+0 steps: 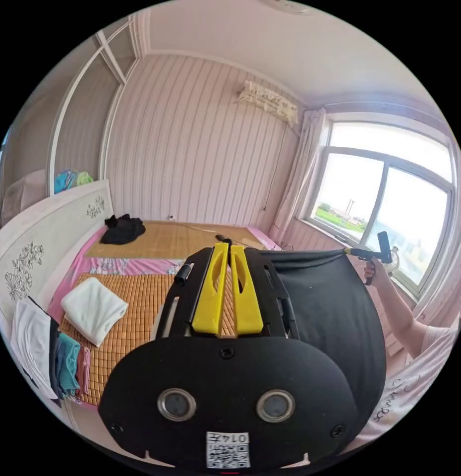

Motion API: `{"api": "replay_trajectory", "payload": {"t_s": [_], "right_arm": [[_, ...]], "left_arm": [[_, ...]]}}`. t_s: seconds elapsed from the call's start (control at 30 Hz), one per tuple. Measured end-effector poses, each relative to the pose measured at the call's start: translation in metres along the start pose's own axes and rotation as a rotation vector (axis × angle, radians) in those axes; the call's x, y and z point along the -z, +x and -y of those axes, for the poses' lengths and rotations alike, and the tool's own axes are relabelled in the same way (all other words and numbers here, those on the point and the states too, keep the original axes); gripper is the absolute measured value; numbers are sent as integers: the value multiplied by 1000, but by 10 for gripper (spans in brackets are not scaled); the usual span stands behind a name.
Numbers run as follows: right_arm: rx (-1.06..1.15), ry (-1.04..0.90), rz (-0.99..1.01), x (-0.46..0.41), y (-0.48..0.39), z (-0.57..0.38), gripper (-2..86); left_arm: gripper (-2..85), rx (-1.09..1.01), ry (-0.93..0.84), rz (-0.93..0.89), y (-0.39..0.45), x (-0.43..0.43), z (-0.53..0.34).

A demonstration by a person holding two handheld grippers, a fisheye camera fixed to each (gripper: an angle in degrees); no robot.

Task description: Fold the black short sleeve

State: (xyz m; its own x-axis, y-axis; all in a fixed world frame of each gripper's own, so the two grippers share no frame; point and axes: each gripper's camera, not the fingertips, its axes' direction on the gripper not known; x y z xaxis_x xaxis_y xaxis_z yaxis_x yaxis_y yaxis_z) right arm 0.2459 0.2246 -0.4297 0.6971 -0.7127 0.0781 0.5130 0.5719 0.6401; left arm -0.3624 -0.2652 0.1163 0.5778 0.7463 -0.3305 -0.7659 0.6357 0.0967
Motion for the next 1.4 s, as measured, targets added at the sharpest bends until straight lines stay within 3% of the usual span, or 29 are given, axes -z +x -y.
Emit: {"api": "replay_trajectory", "payload": {"t_s": [0.07,0.13,0.27,0.43,0.7,0.97,1.13,1.4], "right_arm": [[-148,-60,1,-61,45,0,4],[-186,21,56,-71,57,17,4],[-27,290,50,-36,25,92,4],[114,337,-5,-40,-1,120,5],[-32,66,0,-158,77,15,5],[-409,-309,-14,-303,174,-156,5],[-527,-460,-20,-335,197,-216,5],[-522,-603,-41,-346,194,-259,6]], "left_arm": [[-10,45,-49,20,-11,-29,-1],[-10,65,-13,31,-14,-34,18],[-10,34,216,32,-1,7,85],[-10,1,284,26,10,19,103],[-10,91,-101,36,-19,-79,-3],[-10,264,-426,54,-31,-165,-119],[-10,323,-585,51,-21,-186,-151],[-10,222,-773,53,28,-186,-144]]}}
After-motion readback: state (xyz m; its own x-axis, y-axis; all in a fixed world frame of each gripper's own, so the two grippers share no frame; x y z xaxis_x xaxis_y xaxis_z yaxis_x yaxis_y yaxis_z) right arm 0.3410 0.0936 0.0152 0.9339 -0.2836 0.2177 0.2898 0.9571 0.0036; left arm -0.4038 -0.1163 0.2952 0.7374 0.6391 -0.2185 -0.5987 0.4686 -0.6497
